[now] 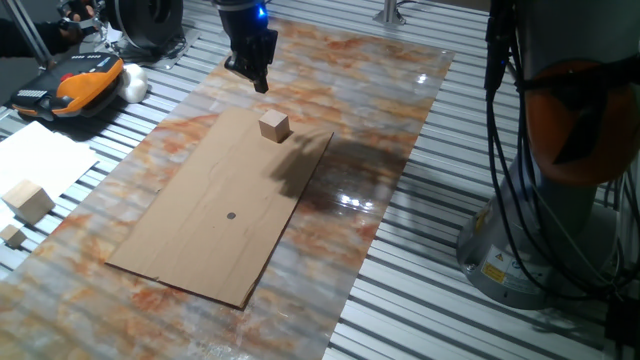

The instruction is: Grab the block and place it at the designated location

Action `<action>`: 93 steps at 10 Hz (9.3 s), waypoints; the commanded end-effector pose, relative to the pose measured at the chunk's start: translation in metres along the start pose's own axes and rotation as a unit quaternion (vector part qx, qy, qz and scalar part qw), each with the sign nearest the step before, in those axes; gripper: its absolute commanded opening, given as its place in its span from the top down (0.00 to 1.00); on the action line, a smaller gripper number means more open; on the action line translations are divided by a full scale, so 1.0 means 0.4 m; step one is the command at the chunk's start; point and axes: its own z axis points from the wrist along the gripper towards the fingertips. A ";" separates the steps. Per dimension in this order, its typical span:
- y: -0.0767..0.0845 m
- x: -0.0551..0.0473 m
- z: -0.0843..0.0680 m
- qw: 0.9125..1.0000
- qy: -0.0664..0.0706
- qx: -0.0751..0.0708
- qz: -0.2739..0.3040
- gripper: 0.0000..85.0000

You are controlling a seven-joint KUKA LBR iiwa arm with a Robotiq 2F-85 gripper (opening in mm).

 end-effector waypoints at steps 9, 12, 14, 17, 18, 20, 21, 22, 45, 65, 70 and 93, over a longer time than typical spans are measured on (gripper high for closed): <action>0.000 0.000 0.000 0.998 -0.008 -0.019 0.058 1.00; 0.000 0.000 0.000 0.996 -0.049 0.008 0.070 1.00; 0.000 0.000 0.000 0.995 -0.067 0.030 0.074 1.00; 0.000 0.000 0.000 0.993 -0.083 0.044 0.069 1.00; 0.000 0.000 0.000 0.993 -0.085 0.044 0.071 1.00; 0.000 0.000 0.000 0.991 -0.089 0.039 0.088 0.80; 0.000 0.000 0.000 0.988 -0.103 0.045 0.107 0.60; 0.000 0.000 0.000 0.986 -0.107 0.048 0.121 0.40; -0.243 -0.166 0.427 0.996 -0.071 0.017 0.041 0.20; 0.060 -0.059 0.255 0.978 -0.025 0.008 0.207 1.00; 0.060 -0.059 0.255 0.980 -0.048 -0.003 0.192 1.00; 0.417 -0.090 0.384 0.982 -0.013 -0.004 0.186 1.00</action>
